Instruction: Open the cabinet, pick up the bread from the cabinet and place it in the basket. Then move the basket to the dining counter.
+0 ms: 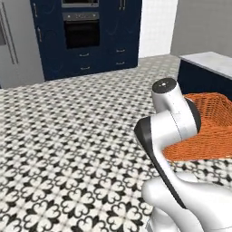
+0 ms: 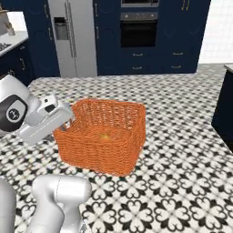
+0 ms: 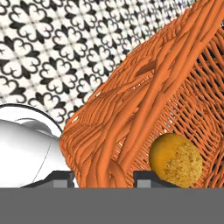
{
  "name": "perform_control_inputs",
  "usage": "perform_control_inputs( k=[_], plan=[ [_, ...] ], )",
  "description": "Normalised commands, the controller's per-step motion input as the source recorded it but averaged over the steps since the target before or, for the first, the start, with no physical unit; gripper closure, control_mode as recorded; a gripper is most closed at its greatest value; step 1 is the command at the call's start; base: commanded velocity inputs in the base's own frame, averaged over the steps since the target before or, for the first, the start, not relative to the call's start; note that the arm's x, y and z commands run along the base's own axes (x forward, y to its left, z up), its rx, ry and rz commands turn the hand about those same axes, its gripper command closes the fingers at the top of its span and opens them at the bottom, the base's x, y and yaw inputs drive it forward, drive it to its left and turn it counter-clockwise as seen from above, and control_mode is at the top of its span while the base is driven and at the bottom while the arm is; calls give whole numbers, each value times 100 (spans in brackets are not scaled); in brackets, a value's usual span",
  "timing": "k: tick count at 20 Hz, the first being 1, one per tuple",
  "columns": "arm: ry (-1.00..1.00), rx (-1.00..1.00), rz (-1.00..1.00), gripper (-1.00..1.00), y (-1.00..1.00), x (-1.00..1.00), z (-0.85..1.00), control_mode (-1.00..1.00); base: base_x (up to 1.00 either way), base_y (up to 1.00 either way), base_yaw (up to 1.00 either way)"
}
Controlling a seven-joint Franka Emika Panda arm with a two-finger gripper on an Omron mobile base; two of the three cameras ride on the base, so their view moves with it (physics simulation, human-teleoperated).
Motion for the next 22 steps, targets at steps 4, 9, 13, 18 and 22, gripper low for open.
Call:
perform_control_inputs(
  k=[4,9,13,18,22],
  plan=[
    [0,0,0,100,0,0,0,100,47,-58,-63],
    [0,0,0,100,0,0,0,100,64,-44,-63],
    [0,0,0,100,0,0,0,100,76,-33,-62],
    [0,0,0,100,0,0,0,100,77,-29,-62],
    [0,0,0,100,0,0,0,100,72,-31,-63]
  ],
)
